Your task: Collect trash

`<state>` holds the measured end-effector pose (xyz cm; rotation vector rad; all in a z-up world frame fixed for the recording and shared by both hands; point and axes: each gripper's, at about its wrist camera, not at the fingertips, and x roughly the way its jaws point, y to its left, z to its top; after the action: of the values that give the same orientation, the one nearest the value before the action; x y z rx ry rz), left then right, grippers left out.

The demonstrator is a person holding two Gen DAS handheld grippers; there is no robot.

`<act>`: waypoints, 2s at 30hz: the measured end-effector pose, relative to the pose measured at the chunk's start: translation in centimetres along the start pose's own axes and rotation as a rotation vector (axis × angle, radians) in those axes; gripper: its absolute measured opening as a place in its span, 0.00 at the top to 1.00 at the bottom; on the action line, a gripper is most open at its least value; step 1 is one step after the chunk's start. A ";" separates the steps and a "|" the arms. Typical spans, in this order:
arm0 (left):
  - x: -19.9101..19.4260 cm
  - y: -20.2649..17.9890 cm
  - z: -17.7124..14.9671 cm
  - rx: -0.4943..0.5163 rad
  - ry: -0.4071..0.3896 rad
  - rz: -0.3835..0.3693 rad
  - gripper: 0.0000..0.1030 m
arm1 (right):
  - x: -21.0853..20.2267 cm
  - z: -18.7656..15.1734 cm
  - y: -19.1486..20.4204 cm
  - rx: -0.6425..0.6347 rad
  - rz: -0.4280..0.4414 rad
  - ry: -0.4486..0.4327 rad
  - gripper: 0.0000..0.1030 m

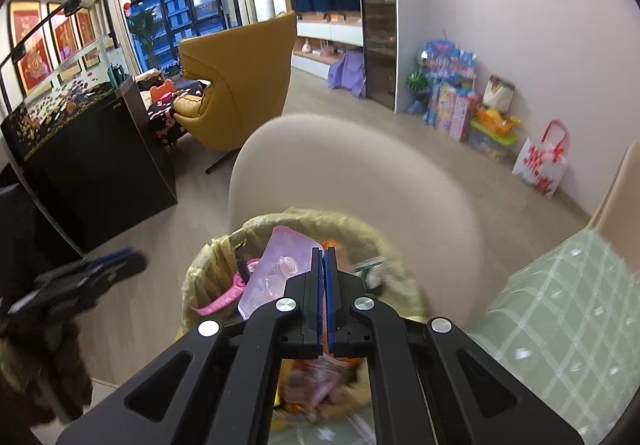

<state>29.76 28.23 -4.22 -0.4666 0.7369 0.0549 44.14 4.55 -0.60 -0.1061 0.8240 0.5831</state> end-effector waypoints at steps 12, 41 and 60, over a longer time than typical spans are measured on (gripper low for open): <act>-6.1 -1.0 -4.8 0.038 0.013 0.046 0.43 | 1.8 -4.3 0.5 0.048 -0.013 0.080 0.95; -23.6 -17.7 -20.9 0.336 -0.159 0.186 0.32 | -31.8 -27.7 4.7 0.103 -0.167 -0.125 0.65; -24.3 -17.9 -22.7 0.354 -0.120 0.222 0.32 | -32.9 -27.6 6.0 0.082 -0.172 -0.169 0.65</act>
<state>1.02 5.16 4.19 -0.0420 0.6610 0.1562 5.14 -13.66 4.93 -0.0512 0.6657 0.3904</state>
